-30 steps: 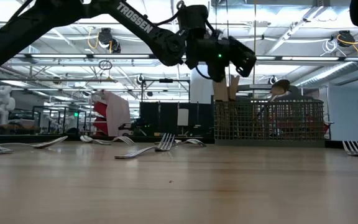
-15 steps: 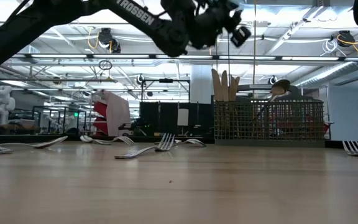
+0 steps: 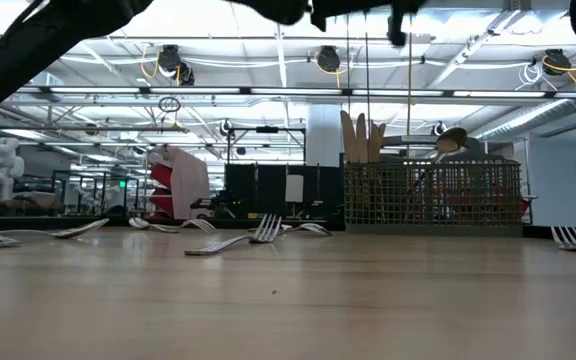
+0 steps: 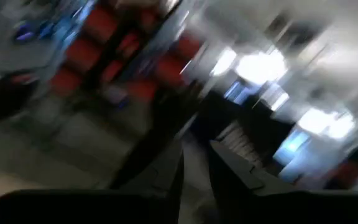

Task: Sort silverware
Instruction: Put the silver spoon into the silverware basket

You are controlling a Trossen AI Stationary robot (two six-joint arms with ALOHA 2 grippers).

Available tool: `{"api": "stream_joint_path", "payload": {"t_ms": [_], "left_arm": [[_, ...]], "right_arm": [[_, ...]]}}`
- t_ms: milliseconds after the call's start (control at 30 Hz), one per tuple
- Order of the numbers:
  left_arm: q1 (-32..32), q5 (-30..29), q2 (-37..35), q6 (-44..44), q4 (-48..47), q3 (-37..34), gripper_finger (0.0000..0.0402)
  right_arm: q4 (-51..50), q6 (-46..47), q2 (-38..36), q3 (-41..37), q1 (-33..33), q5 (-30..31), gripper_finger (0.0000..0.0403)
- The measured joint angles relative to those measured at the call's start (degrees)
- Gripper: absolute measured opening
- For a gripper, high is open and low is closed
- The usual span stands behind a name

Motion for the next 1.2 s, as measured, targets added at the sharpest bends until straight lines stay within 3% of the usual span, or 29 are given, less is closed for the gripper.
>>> {"api": "stream_joint_path", "payload": {"t_ms": [100,200,300,433,500,733,1000,1200], "left_arm": [[0.4,-0.9,0.0,18.5,-19.9,5.6,0.0083],[-0.2,-7.4,-0.1,39.1,-32.2,8.7,0.0083],[-1.0,-17.5,-0.2,58.6,-36.5,8.2,0.0084],[-1.1,-24.6,1.8,76.5,-39.5,8.3,0.0097],[-1.0,-27.0,3.2,78.5,-40.5,8.2,0.0108],[0.5,-25.4,7.1,79.5,-43.1,8.3,0.013],[0.0,-29.9,12.7,78.8,-31.6,8.6,0.0131],[0.4,-28.8,13.2,79.6,-26.6,8.5,0.0131]], "right_arm": [[0.6,1.0,0.0,0.0,1.0,0.5,0.0161],[0.6,2.6,0.0,0.0,2.4,2.4,0.0161],[0.7,3.7,0.0,0.0,3.5,4.3,0.0161],[1.1,4.6,0.0,0.0,3.9,4.9,0.0161],[1.2,4.8,0.0,0.0,3.9,4.9,0.0161],[1.8,5.0,0.0,0.0,3.9,4.9,0.0161],[1.8,4.6,0.0,0.0,2.2,4.5,0.0161],[1.9,6.6,0.0,0.0,1.9,4.3,0.0161]]}}
